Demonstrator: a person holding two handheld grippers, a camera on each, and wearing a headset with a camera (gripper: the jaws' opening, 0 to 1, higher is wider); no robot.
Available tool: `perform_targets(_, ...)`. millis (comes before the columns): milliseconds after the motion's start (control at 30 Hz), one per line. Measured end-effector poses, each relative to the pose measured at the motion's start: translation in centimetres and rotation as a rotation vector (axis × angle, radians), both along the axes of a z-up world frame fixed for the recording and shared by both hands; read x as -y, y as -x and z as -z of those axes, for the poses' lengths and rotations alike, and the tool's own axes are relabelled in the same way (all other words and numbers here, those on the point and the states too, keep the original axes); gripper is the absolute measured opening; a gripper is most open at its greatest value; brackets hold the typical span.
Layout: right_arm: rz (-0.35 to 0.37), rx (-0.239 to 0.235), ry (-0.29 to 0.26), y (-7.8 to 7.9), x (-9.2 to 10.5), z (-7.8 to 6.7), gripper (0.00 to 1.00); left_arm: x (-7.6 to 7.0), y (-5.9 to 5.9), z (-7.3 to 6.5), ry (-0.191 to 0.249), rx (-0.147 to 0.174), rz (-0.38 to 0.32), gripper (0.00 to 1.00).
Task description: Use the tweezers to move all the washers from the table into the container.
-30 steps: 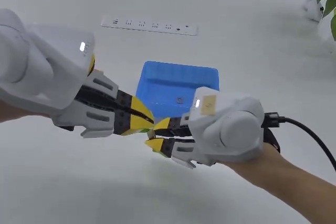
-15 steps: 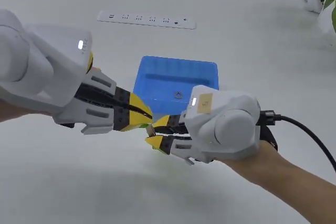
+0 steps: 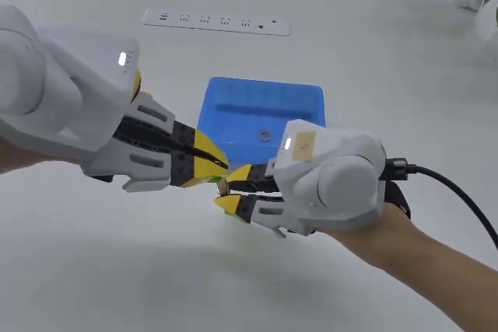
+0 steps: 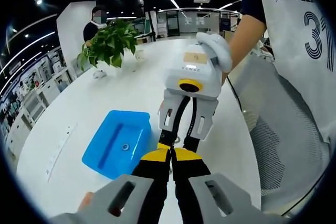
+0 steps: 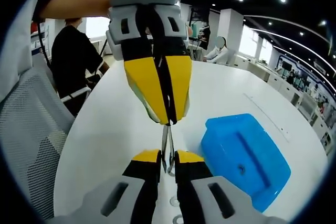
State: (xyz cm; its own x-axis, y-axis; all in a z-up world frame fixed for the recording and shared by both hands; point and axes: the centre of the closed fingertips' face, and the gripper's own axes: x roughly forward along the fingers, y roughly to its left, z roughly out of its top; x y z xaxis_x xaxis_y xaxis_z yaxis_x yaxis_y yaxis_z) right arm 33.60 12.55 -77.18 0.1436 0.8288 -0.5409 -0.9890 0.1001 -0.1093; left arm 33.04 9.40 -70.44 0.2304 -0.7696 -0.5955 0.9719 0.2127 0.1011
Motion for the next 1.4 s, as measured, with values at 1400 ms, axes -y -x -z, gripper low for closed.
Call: perform_targets(1400, -0.086, -0.031, 0.025, -0.3, 0.0, 0.5, 0.11, 0.5, -1.2, 0.5, 0.023, -0.086, 0.002, 0.05)
